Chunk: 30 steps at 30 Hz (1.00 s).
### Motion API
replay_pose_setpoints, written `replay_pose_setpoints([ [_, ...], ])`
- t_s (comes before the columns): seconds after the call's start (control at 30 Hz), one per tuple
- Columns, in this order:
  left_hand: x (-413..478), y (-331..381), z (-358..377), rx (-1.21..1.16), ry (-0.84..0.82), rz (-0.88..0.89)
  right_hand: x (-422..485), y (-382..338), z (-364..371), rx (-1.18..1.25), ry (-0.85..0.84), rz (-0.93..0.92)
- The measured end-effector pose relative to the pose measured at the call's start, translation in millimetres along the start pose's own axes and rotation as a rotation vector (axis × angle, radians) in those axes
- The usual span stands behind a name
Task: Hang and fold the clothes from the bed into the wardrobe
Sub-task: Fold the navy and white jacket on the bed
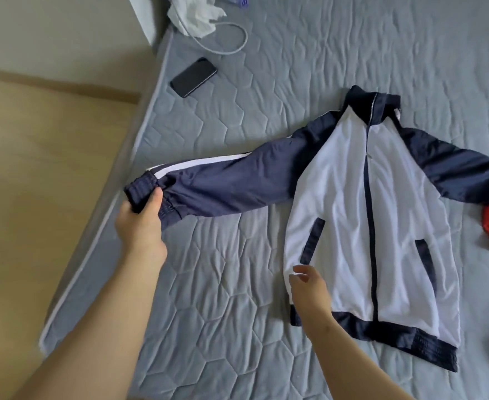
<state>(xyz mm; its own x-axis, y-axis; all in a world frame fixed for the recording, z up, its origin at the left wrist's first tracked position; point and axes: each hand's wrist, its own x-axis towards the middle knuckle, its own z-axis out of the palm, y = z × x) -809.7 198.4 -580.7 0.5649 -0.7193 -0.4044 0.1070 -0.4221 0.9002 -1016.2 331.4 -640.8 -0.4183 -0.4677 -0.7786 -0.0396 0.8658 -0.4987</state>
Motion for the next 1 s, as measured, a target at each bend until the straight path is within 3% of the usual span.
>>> replay_pose_setpoints([
  [0.2,16,48,-16,-0.021,0.051,0.097,-18,-19,6,0.003,-0.017,-0.016],
  [0.4,11,60,13,0.012,-0.101,0.062,-18,-23,-6,0.092,-0.009,-0.029],
  [0.6,-45,62,93,0.010,-0.295,0.029,-15,-12,-65,0.162,0.078,-0.028],
  [0.77,-127,65,201,0.015,-0.548,0.021,-5,3,-138,0.251,0.163,-0.003],
  [0.9,-189,49,267,0.108,-1.146,-0.121,2,19,-186,0.306,0.191,0.022],
  [1.0,-207,20,278,0.234,-1.323,-0.222,13,31,-206,0.303,0.188,0.040],
])
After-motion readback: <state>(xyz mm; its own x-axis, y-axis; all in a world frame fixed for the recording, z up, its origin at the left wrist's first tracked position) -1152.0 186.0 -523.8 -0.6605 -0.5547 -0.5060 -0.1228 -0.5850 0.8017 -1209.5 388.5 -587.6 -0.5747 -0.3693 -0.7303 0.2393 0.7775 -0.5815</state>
